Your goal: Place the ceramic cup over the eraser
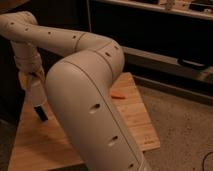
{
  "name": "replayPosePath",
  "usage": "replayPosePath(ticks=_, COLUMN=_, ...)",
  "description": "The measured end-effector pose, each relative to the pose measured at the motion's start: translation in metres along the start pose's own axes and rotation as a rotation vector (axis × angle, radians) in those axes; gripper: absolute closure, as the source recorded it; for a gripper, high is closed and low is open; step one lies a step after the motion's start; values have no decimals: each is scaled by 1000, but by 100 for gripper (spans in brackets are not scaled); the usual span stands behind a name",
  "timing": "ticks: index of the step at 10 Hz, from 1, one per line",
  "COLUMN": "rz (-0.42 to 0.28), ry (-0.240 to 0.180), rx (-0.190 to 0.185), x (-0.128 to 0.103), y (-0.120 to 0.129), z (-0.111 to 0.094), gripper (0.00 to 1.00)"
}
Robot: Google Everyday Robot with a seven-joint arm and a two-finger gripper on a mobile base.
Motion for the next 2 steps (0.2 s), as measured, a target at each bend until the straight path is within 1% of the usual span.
replayPosePath(ticks=2, rz=-5, ry=-1, rx=-5, x=-1, y=2, z=0, gripper=100)
